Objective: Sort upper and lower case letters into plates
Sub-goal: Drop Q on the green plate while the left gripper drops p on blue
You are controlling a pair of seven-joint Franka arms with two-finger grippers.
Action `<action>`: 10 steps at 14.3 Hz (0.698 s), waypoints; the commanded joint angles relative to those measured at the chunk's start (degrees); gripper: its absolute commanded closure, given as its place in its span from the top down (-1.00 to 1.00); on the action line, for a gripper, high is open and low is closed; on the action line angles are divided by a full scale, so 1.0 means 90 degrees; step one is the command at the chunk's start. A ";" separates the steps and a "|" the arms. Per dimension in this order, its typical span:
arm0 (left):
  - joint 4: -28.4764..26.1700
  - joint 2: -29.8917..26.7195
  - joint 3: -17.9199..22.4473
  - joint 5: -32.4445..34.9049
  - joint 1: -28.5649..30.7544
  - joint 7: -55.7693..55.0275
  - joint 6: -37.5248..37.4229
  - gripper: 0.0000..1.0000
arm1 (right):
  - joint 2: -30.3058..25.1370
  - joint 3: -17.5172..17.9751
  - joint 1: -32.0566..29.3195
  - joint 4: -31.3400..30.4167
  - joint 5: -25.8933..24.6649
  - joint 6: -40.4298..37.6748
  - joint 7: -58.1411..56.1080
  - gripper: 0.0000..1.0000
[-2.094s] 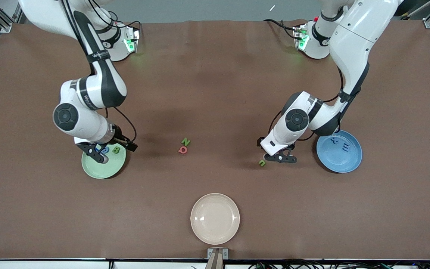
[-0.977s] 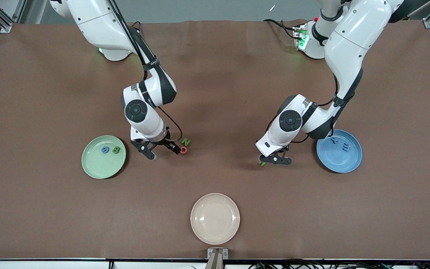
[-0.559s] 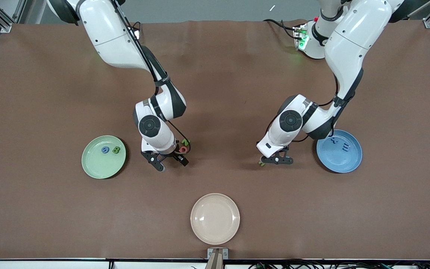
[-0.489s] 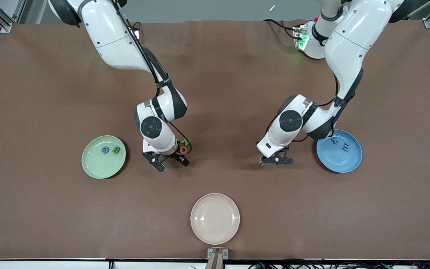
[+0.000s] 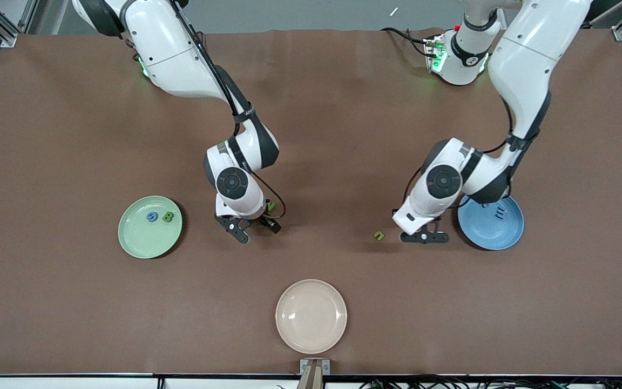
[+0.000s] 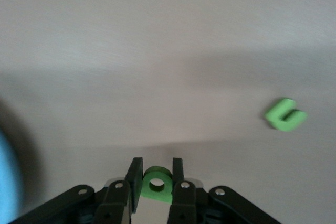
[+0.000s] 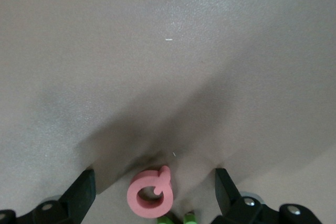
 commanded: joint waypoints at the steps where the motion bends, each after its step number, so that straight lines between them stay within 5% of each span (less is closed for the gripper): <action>1: -0.0613 -0.0546 -0.0050 0.0116 0.0626 0.0605 -0.0067 -0.95 | -0.0037 -0.0068 0.0098 -0.0060 -0.0161 -0.0151 0.0194 0.89; 6: -0.1356 -0.0899 -0.0060 0.0126 0.1867 0.2119 0.0215 -0.95 | -0.0047 -0.0068 0.0088 -0.0060 -0.0200 -0.0151 0.0224 0.25; 10: -0.1561 -0.0870 -0.0070 0.0467 0.2298 0.2346 0.0507 -0.95 | -0.0047 -0.0059 0.0039 -0.0079 -0.0200 -0.0170 0.0263 -0.59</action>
